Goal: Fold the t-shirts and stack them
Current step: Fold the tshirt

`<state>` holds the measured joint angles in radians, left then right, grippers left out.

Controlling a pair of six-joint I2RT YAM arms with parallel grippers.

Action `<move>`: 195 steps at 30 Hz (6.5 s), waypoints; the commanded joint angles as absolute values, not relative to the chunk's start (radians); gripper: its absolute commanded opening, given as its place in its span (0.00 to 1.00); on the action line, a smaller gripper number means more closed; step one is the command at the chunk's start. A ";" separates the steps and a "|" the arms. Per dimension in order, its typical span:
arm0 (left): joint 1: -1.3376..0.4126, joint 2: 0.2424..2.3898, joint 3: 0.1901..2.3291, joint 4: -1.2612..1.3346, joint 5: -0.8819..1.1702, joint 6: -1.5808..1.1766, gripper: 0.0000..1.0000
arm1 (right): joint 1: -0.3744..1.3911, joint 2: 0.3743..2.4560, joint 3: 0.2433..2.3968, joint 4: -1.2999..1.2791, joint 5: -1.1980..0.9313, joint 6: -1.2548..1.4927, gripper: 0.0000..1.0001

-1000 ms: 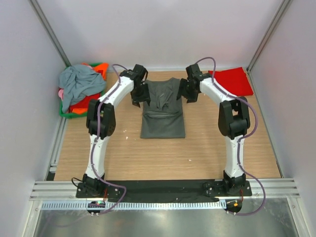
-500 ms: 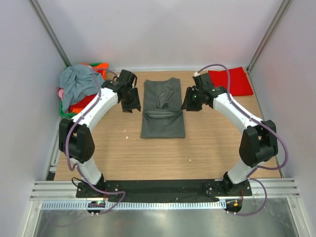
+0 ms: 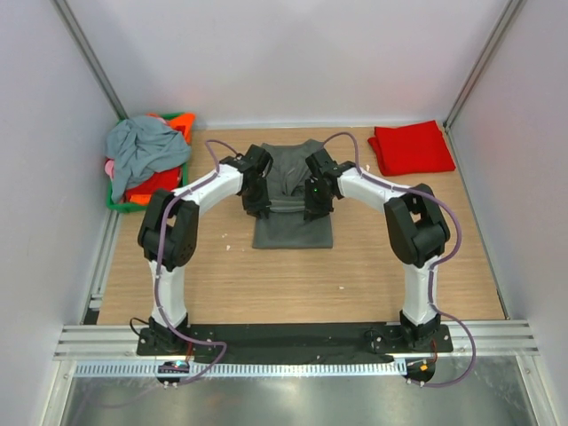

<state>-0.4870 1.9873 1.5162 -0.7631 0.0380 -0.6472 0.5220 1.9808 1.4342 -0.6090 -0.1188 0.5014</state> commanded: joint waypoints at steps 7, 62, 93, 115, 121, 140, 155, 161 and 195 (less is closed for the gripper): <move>-0.488 2.129 1.687 -0.735 0.012 -0.632 0.25 | 0.505 2.120 1.707 -0.713 -0.009 0.425 0.28; -0.373 1.773 1.076 -0.416 0.136 -0.702 0.62 | 0.393 1.683 0.851 -0.204 -0.328 0.607 0.70; -0.630 1.390 0.769 -0.449 0.006 -0.887 0.00 | 0.402 1.415 0.658 -0.296 -0.295 0.607 0.02; -0.859 0.997 0.954 -0.972 -0.302 -1.068 0.09 | 0.669 0.959 0.744 -0.640 -0.069 0.810 0.01; -0.798 1.152 1.133 -1.002 -0.331 -0.951 0.08 | 0.663 1.135 0.905 -0.672 0.041 0.738 0.01; -0.968 1.074 0.654 -0.468 -0.086 -1.101 0.47 | 0.647 0.996 0.714 -0.678 -0.037 0.744 0.01; -1.219 1.387 0.736 -0.426 -0.218 -1.316 0.46 | 0.649 0.894 0.543 -0.670 -0.086 0.762 0.01; -1.275 1.414 0.775 -0.540 -0.278 -1.379 0.46 | 0.649 0.874 0.537 -0.678 -0.086 0.764 0.01; -1.322 1.411 0.818 -0.643 -0.382 -1.417 0.00 | 0.647 0.850 0.548 -0.673 -0.112 0.796 0.01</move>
<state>-1.3159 1.4784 0.7742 -0.5564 -0.3126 -1.4132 0.6479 0.8856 0.5232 -0.6811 -0.0902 0.7681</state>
